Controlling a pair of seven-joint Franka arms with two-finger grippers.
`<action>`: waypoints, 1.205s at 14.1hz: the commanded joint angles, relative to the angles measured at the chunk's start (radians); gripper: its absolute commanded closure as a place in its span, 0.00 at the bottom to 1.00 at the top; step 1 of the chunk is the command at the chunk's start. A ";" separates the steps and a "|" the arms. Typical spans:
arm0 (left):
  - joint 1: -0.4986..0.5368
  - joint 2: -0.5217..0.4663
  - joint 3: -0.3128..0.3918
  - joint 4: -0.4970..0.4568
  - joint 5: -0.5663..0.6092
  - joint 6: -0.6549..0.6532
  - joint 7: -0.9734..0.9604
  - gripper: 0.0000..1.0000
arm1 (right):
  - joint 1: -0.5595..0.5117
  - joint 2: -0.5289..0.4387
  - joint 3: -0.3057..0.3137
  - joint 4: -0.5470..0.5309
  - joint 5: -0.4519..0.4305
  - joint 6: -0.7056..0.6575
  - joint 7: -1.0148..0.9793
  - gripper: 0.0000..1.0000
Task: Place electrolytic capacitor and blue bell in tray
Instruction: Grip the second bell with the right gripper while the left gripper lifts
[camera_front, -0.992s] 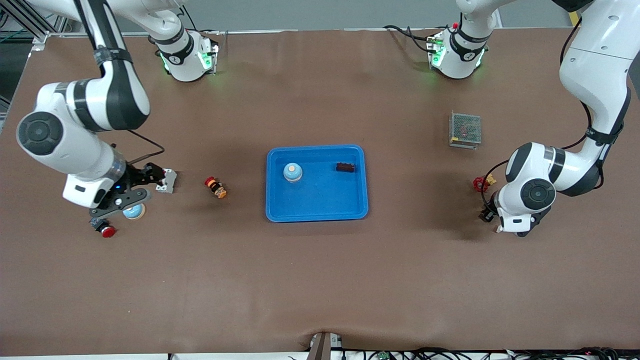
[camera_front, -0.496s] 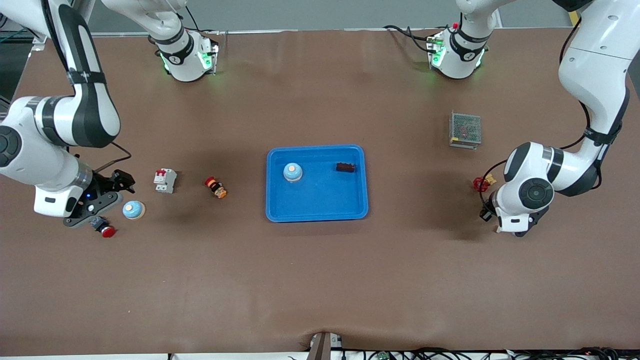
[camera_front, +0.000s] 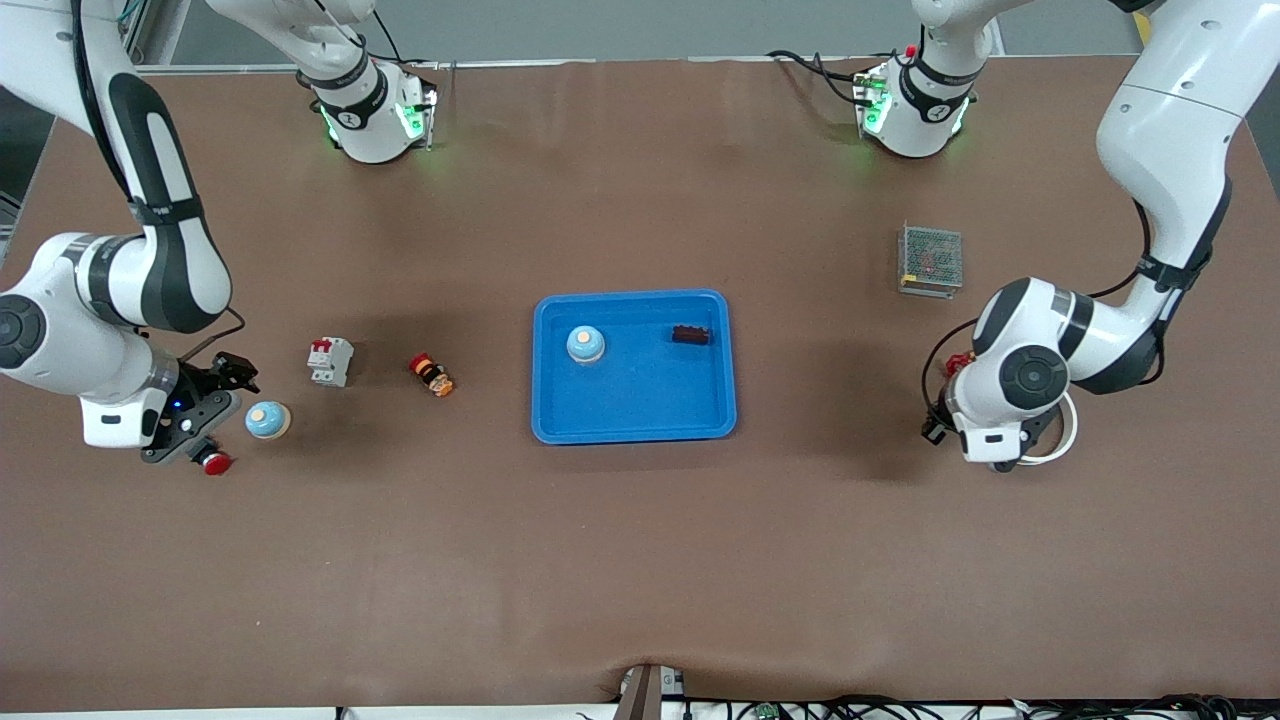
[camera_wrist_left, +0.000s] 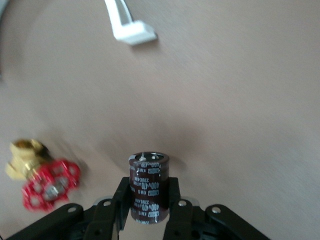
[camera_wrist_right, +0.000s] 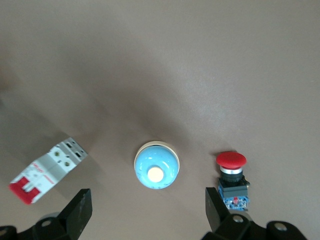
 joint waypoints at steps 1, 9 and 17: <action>0.000 -0.014 -0.036 0.001 -0.035 -0.003 -0.041 1.00 | -0.042 0.037 0.022 0.001 0.022 0.027 -0.065 0.00; -0.172 -0.010 -0.074 0.061 -0.104 -0.006 -0.303 1.00 | -0.045 0.063 0.023 -0.097 0.028 0.179 -0.089 0.00; -0.342 0.039 -0.074 0.163 -0.147 -0.004 -0.522 1.00 | -0.054 0.116 0.025 -0.120 0.028 0.286 -0.114 0.00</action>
